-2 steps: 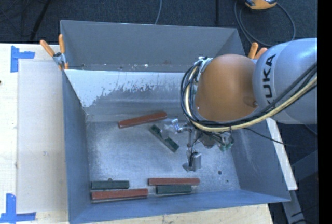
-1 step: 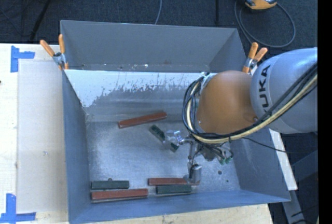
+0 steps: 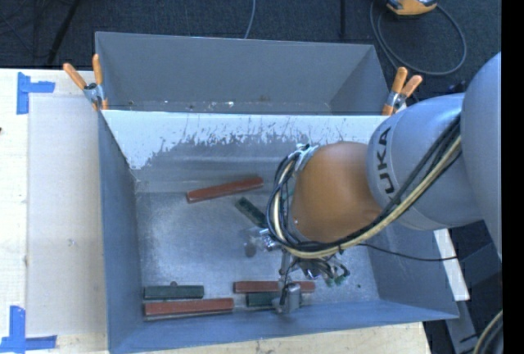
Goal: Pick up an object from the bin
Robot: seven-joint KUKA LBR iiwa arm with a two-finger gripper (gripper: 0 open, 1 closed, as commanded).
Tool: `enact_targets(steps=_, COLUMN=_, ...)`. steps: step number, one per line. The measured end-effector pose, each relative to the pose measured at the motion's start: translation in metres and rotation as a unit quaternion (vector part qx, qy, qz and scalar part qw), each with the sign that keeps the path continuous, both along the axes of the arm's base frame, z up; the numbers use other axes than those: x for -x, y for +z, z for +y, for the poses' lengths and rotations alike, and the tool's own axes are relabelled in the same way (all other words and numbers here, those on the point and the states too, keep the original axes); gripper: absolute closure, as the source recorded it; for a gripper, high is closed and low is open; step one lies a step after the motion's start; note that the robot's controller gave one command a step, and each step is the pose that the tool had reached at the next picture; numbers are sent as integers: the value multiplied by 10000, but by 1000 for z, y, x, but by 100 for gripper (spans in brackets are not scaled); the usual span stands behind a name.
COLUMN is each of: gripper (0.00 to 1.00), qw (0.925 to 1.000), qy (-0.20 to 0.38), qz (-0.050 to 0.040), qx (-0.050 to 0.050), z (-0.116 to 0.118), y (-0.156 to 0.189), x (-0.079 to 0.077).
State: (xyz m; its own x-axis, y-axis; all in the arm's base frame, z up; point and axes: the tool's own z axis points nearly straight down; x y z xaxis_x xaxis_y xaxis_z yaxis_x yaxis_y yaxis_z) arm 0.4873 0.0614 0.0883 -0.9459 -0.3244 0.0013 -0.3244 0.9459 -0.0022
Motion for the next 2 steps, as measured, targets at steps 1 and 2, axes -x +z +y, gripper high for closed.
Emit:
enact_targets(steps=1, gripper=100, qw=10000, qy=-63, qz=-6, qx=-26, z=8, y=-16, x=13)
enact_targets(steps=2, gripper=100, qw=10000, qy=-68, qz=-6, qx=-27, z=8, y=-16, x=13)
